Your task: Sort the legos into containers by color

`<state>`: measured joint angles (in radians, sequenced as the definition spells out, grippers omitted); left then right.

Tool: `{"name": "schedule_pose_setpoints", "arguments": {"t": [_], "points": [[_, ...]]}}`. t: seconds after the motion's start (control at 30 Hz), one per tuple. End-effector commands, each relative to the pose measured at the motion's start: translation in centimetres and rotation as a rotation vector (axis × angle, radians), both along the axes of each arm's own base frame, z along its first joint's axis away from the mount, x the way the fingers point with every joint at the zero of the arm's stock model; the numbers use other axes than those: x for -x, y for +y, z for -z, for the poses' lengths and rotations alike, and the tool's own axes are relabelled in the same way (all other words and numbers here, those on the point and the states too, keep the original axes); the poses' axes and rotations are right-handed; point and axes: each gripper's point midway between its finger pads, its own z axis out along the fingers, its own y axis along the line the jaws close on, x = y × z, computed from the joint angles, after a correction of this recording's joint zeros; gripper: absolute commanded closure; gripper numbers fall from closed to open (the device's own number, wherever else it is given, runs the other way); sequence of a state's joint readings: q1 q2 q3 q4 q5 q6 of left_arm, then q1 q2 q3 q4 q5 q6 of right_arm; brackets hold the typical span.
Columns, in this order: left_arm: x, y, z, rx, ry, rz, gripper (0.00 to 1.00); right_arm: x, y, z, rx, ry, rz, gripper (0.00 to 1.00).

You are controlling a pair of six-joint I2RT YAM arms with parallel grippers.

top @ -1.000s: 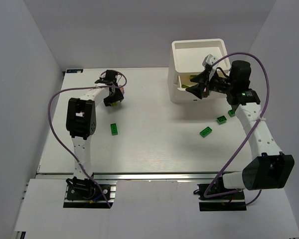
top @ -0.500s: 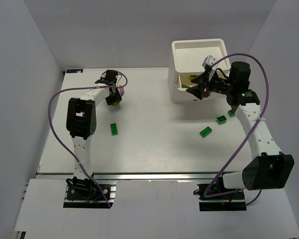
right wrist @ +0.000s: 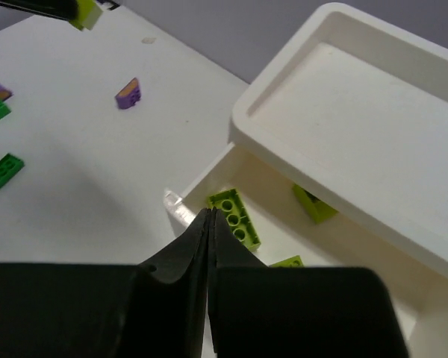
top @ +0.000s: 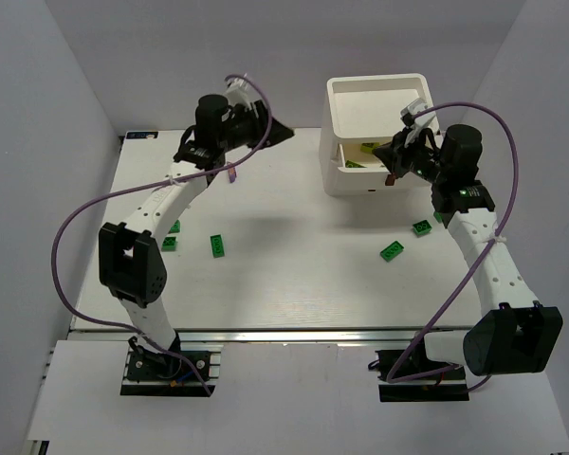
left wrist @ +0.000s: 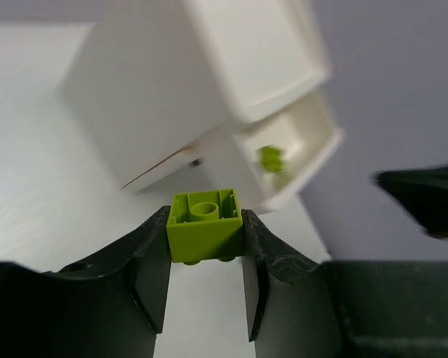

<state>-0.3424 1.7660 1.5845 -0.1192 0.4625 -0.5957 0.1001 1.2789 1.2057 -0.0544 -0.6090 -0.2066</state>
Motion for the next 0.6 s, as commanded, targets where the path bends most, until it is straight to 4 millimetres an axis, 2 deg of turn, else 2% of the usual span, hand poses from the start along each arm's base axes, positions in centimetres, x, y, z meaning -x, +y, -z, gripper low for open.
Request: {"name": "schedule_pose_setpoints", "arguments": {"t": [0.0,0.03,0.07,0.1,0.13,0.17,0.2,0.23,0.27,0.3,0.37,0.4,0.47,0.5,0.57], "points": [[2.4,-6.1,-4.4,0.126,-0.122,0.289,0.96,-1.9,-2.4,-3.5,-0.070,-0.090,0.194,1.00],[2.6,-7.1,-4.8,0.133,-0.131,0.327,0.96,-2.1,-3.1,-3.7,-0.070,-0.094,0.235,1.00],[2.0,-8.3,-5.6,0.139,-0.156,0.347,0.96,-2.2,-3.3,-3.7,-0.068,-0.096,0.247,1.00],[2.4,-9.7,-5.7,0.139,-0.162,0.377,0.95,-2.2,-3.6,-3.6,-0.064,-0.095,0.262,1.00],[1.8,-10.7,-4.0,0.124,-0.119,0.385,0.95,-2.2,-4.0,-3.7,-0.060,-0.094,0.282,1.00],[1.7,-11.5,-4.1,0.121,-0.120,0.397,0.95,-2.2,-4.2,-3.7,-0.058,-0.094,0.290,1.00],[1.5,-12.2,-6.3,0.127,-0.177,0.403,0.95,-2.1,-4.4,-3.7,-0.055,-0.096,0.297,1.00],[1.7,-13.2,-5.7,0.109,-0.151,0.415,0.94,-1.9,-4.5,-3.6,-0.053,-0.095,0.305,1.00],[0.9,-14.0,-4.4,0.094,-0.135,0.404,0.94,-1.9,-4.8,-3.6,-0.051,-0.097,0.314,1.00],[0.5,-14.1,-5.8,0.099,-0.168,0.396,0.93,-1.9,-4.9,-3.6,-0.050,-0.095,0.318,1.00],[1.1,-15.6,-5.1,0.093,-0.152,0.413,0.93,-1.8,-5.3,-3.6,-0.049,-0.097,0.334,0.97],[0.5,-15.6,-4.5,0.085,-0.141,0.384,0.92,-1.7,-5.4,-3.5,-0.049,-0.096,0.337,0.95],[1.0,-16.9,-3.5,0.075,-0.125,0.383,0.89,-1.7,-5.6,-3.4,-0.048,-0.093,0.345,0.93],[0.8,-16.9,-3.2,0.072,-0.121,0.377,0.89,-1.7,-5.7,-3.3,-0.049,-0.092,0.346,0.92],[1.7,-18.1,-2.9,0.068,-0.110,0.392,0.85,-1.7,-5.8,-3.3,-0.048,-0.091,0.349,0.90]]}}
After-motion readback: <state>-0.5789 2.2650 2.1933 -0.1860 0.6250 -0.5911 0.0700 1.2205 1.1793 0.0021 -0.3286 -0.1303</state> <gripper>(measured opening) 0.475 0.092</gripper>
